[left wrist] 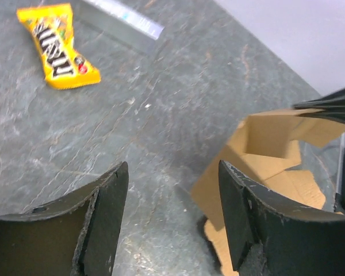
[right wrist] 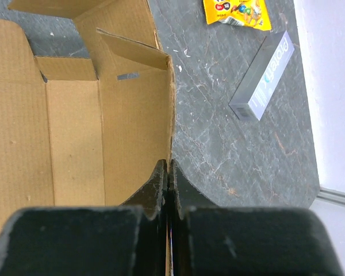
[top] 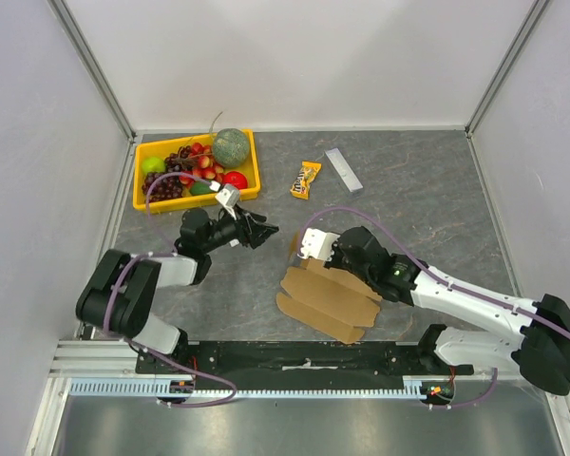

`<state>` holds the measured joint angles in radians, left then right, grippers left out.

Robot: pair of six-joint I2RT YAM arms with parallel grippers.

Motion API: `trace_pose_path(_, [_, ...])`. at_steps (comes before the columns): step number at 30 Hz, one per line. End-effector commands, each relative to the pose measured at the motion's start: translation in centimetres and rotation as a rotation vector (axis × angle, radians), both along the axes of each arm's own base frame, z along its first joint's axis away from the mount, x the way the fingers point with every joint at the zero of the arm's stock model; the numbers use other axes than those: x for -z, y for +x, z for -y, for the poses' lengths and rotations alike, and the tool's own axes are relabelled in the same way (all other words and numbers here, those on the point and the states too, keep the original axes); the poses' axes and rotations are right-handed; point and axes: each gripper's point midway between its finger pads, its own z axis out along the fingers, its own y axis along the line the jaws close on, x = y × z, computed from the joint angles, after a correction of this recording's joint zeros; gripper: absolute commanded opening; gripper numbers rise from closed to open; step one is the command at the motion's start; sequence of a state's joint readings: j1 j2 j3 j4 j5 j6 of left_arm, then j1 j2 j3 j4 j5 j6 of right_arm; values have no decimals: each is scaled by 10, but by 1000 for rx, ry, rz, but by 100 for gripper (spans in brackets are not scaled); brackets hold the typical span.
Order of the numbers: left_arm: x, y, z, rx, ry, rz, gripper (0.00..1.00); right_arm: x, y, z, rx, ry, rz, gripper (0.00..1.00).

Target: Fold the paper box

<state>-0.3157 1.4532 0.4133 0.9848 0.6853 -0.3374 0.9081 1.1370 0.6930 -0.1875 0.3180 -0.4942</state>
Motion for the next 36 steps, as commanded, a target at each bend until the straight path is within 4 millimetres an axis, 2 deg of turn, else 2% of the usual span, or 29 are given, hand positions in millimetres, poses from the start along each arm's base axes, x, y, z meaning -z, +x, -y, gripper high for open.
trace_pose_path(1, [27, 25, 4, -30, 8, -108, 68, -18, -1, -9, -54, 42, 49, 0])
trace_pose_path(5, [43, 20, 15, 67, -8, -122, 67, -20, 1, -11, -66, 30, 54, 0])
trace_pose_path(14, [46, -5, 37, 214, -13, -46, 68, -11, 9, -20, -71, 4, 52, 0])
trace_pose_path(16, [47, -9, 42, 233, -5, -26, 70, -9, 12, -20, -65, -6, 58, 0])
trace_pose_path(22, [54, -22, 46, 241, 27, -4, 83, -10, 16, -25, -81, -9, 76, 0])
trace_pose_path(27, [62, -33, 53, 260, 51, -3, 84, -6, 17, -29, -102, -26, 74, 0])
trace_pose_path(36, [67, -35, 59, 267, 69, 5, 84, 4, 13, -27, -135, -57, 61, 0])
